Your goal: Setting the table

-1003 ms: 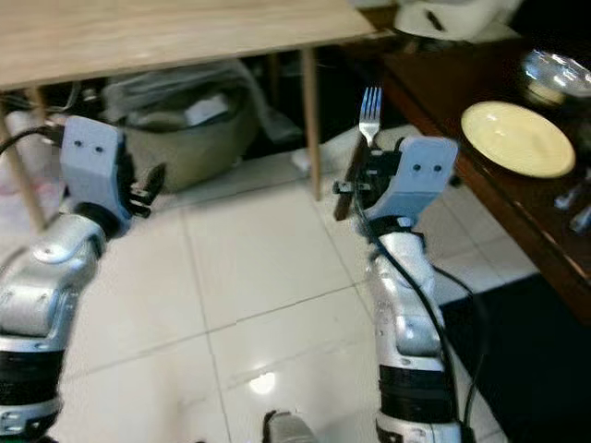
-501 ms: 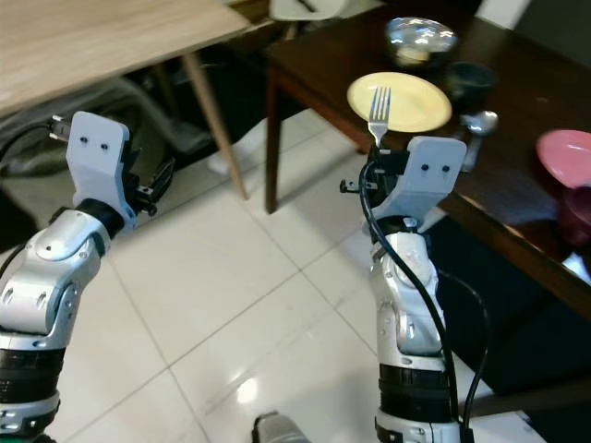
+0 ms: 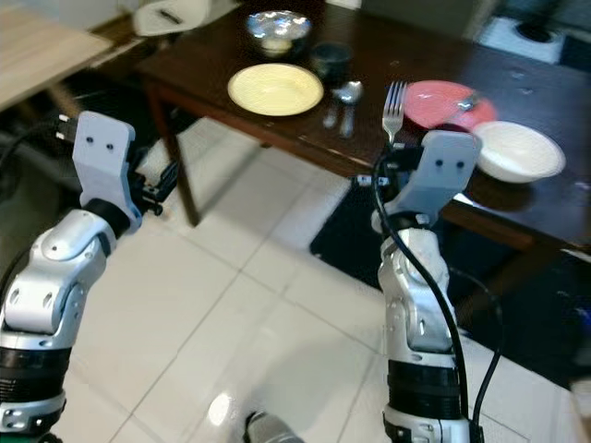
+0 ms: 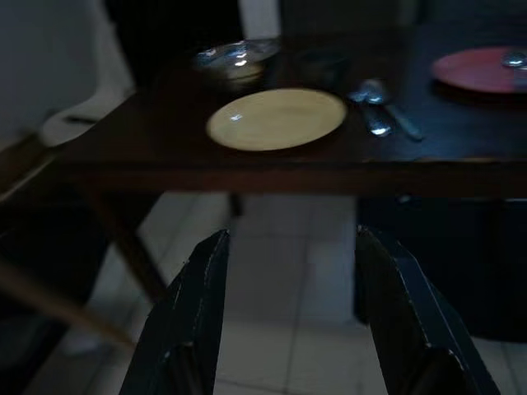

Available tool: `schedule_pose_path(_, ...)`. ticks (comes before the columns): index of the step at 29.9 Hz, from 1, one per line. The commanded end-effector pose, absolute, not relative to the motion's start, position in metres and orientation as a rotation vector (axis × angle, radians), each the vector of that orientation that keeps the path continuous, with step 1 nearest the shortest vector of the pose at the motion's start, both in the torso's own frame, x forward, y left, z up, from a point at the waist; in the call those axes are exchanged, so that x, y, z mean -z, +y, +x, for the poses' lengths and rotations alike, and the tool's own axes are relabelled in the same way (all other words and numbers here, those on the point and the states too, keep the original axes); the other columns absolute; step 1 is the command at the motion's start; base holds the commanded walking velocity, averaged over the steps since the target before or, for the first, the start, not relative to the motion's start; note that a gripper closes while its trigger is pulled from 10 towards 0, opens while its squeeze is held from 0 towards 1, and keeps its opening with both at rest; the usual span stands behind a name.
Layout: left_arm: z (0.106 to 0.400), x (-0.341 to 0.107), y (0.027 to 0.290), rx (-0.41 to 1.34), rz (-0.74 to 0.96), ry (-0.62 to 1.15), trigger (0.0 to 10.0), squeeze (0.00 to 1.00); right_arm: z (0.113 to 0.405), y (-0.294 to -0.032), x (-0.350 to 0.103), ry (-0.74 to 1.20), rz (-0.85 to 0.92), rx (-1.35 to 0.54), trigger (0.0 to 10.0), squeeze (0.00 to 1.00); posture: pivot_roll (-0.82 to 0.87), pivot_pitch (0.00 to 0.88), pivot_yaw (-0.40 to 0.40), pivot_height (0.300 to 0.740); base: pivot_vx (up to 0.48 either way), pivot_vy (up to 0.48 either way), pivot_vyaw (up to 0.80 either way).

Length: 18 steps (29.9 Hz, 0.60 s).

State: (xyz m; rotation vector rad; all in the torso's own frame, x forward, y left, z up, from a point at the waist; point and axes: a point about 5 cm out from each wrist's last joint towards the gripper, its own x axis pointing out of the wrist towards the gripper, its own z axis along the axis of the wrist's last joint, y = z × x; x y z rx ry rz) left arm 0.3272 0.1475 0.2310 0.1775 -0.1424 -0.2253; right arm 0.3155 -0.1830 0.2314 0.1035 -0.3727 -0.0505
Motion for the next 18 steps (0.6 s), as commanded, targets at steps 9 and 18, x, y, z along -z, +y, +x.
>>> schedule_pose_path(9,0.328,-0.2264,0.1456,0.234,0.168,-0.133,10.0,0.06,0.3174,-0.182,-0.2315,-0.371,0.106,0.048,10.0,0.0,-0.13,0.051,0.05,0.74,0.0,0.0,-0.8)
schedule_pose_path(18,0.3296,-0.2283,0.1427,0.255,0.148,-0.142,10.0,0.05,0.3168,-0.183,-0.2314,-0.374,0.105,0.053,10.0,0.0,-0.14,0.042,0.06,0.74,0.0,0.0,-0.8)
